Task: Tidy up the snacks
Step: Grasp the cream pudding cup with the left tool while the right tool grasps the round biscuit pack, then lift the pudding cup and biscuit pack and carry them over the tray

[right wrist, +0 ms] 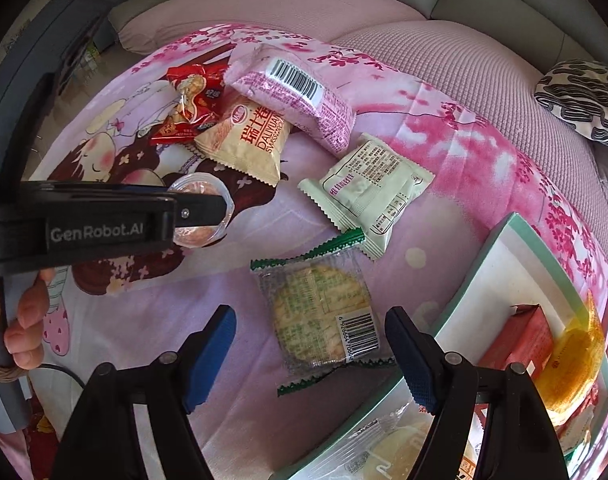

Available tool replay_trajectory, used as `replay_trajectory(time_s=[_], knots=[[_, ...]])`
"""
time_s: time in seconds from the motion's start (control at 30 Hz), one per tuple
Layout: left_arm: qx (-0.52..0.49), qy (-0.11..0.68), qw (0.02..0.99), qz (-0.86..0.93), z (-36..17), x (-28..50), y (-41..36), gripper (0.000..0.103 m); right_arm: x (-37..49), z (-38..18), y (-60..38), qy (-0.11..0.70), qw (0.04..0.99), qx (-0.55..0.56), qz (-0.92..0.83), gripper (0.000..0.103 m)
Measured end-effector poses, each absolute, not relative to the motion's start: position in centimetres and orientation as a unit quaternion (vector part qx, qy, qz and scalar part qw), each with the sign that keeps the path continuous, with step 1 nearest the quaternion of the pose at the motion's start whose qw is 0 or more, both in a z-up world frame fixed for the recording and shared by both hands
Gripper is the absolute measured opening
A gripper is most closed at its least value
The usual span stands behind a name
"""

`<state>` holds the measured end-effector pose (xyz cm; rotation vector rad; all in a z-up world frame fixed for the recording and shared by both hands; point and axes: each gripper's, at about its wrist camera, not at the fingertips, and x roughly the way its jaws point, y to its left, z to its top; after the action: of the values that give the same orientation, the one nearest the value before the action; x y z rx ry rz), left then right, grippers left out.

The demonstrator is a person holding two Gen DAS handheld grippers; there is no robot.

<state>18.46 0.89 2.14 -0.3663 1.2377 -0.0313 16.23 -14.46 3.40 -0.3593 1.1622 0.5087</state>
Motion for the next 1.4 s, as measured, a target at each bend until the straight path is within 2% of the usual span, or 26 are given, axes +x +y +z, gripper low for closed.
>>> replay_trajectory(time_s=[0.1,0.13,0.63,0.97,1.4], knots=[[-0.171,0.577,0.799,-0.015,2.1,18.5,0.9,0.043,16.4,2.9,-14.2,0.542,0.792,-0.173,0.223,0.058],[-0.171,0.577,0.799,-0.015,2.0,18.4,1.1,0.043,16.5,2.6,-14.3,0.546,0.791,-0.169,0.219,0.056],[-0.118,0.574,0.81,0.003,1.3,18.3,-1.7,0.043,15.3,2.1,-13.4,0.515,0.838,-0.134,0.12,0.053],[-0.119,0.571,0.812,0.019,1.7,18.5,-2.4,0.043,14.0,2.7,-14.1,0.494,0.861,-0.082,0.086,0.053],[-0.133,0.548,0.826,0.019,4.5,18.1,-1.6,0.04,12.1,6.4,-15.5,0.437,0.895,-0.04,0.082,0.053]])
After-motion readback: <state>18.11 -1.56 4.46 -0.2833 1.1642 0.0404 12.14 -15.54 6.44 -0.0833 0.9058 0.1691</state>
